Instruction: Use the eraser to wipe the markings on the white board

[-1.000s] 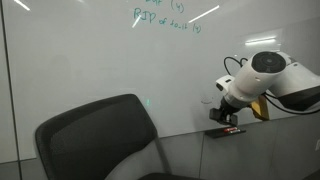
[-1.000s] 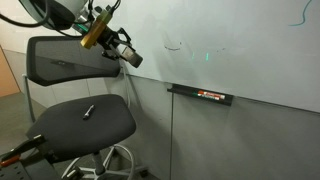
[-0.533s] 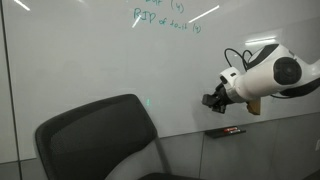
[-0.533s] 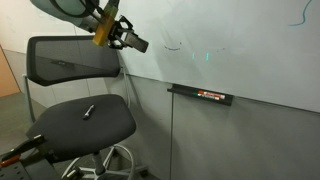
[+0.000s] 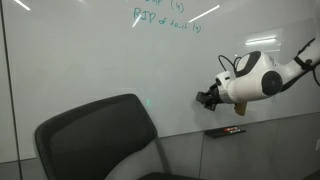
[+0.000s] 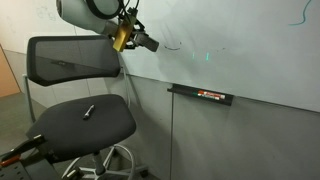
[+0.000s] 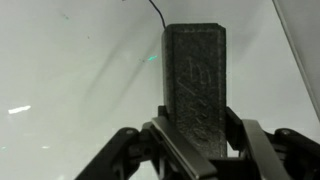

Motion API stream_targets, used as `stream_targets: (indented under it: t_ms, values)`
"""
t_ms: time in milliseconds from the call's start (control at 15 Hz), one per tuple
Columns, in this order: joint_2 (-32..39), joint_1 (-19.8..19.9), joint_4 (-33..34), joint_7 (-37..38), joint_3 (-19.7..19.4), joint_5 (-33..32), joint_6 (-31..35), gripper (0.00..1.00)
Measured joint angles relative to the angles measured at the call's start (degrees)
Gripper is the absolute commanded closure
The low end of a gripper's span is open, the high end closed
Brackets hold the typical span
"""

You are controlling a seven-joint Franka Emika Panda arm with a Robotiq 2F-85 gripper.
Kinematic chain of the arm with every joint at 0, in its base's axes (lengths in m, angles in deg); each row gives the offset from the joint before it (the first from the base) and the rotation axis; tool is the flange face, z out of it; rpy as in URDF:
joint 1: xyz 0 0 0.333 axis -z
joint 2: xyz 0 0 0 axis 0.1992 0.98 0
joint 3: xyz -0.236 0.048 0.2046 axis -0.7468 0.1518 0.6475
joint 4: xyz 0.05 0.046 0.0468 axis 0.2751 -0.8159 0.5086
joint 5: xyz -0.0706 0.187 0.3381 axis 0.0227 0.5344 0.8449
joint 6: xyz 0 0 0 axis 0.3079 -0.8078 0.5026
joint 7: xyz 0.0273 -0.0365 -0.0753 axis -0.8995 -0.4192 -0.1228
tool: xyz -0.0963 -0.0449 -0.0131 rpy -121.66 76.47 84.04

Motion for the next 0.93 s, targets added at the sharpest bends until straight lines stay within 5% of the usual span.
stream_targets:
  t_ms: [400, 933]
  values:
    - [8.8, 2.4, 9.9, -0.3, -0.8, 0.2, 0.1, 0.69]
    - [14.8, 7.1, 14.6, -0.4, -1.4, 0.2, 0.0, 0.69]
